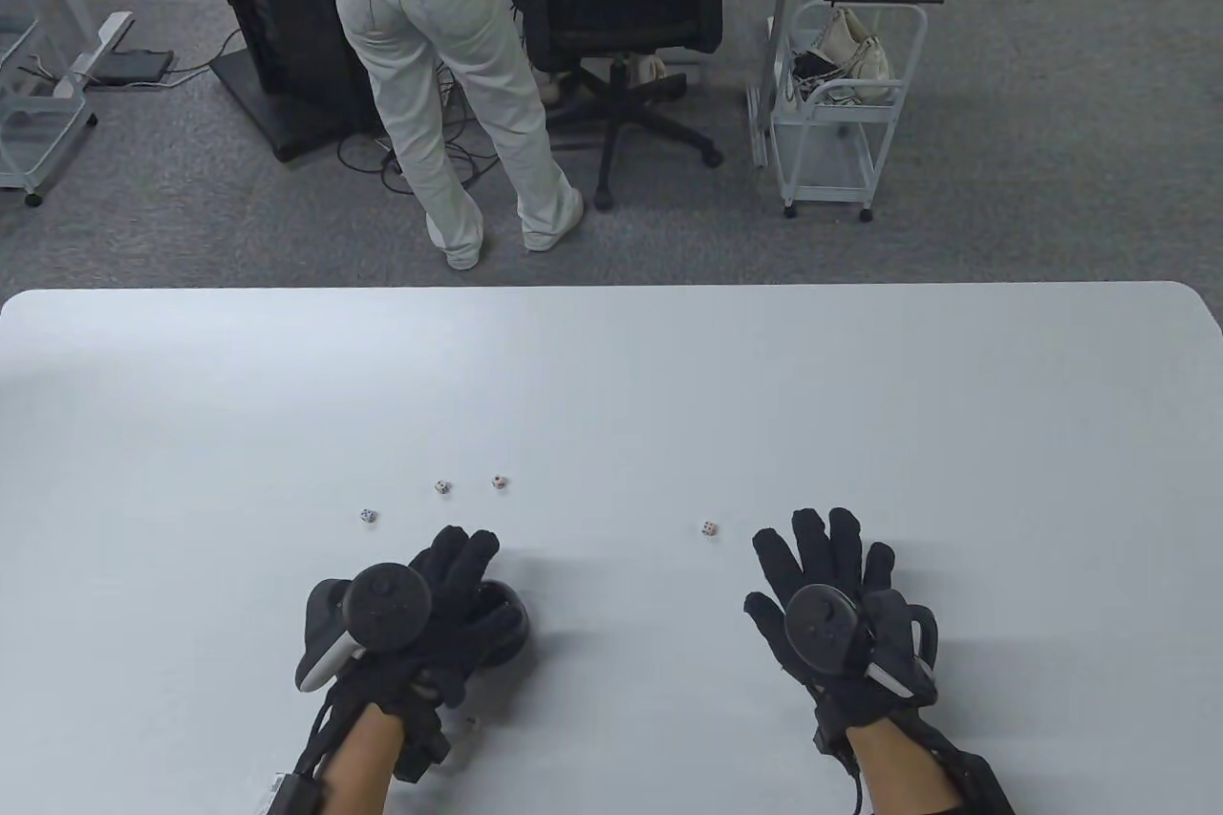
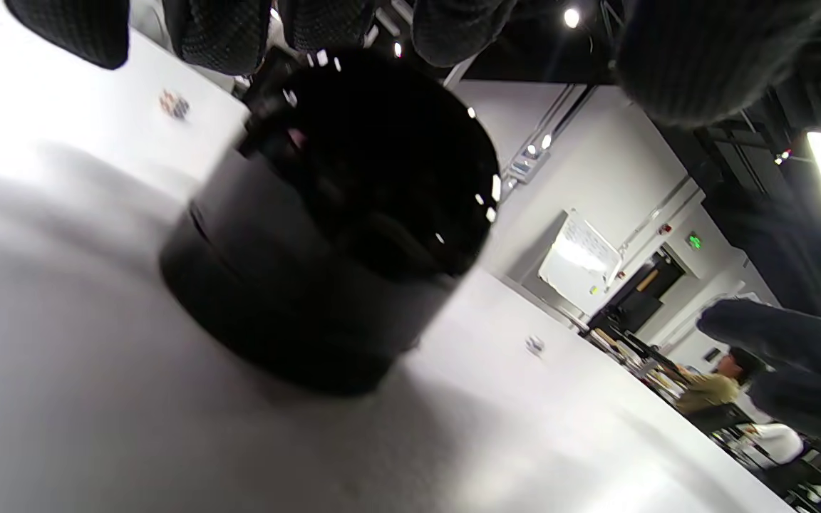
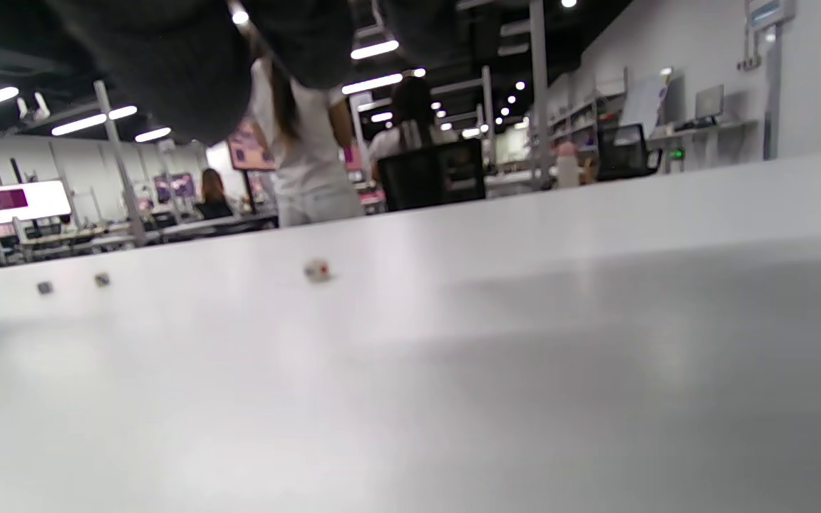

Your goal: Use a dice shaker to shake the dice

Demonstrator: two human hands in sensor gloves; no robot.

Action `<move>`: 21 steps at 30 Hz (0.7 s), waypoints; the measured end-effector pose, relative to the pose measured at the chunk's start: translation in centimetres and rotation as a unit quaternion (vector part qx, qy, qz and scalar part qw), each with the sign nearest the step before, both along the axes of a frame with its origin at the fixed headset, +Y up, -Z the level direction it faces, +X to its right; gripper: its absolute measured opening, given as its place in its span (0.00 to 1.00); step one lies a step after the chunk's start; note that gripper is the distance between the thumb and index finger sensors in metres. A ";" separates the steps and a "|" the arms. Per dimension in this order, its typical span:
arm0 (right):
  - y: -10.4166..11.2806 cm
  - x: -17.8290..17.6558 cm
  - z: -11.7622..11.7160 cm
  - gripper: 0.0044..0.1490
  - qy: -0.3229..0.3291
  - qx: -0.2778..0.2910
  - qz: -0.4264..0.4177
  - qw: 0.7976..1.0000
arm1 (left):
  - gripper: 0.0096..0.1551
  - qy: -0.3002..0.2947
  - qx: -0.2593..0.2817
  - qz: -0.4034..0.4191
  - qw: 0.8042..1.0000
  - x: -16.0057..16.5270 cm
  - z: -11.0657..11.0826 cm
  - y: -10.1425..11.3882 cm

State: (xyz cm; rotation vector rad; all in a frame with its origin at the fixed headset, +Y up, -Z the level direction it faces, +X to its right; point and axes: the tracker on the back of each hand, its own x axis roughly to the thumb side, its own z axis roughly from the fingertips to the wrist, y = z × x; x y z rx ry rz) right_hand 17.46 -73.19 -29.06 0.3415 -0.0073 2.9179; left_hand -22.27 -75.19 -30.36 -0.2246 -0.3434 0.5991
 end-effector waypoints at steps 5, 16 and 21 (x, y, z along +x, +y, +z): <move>0.0 -0.1 0.1 0.41 0.003 0.001 0.004 1.000 | 0.56 -0.028 -0.037 -0.005 0.999 1.0 -0.4 -1.1; -0.1 -0.4 0.1 0.41 0.002 0.000 0.012 1.000 | 0.55 0.004 -0.032 -0.093 0.995 1.4 -1.2 -1.4; 0.0 -0.5 0.2 0.40 0.003 0.002 0.013 1.000 | 0.55 0.007 -0.016 -0.094 0.995 1.3 -1.4 -1.3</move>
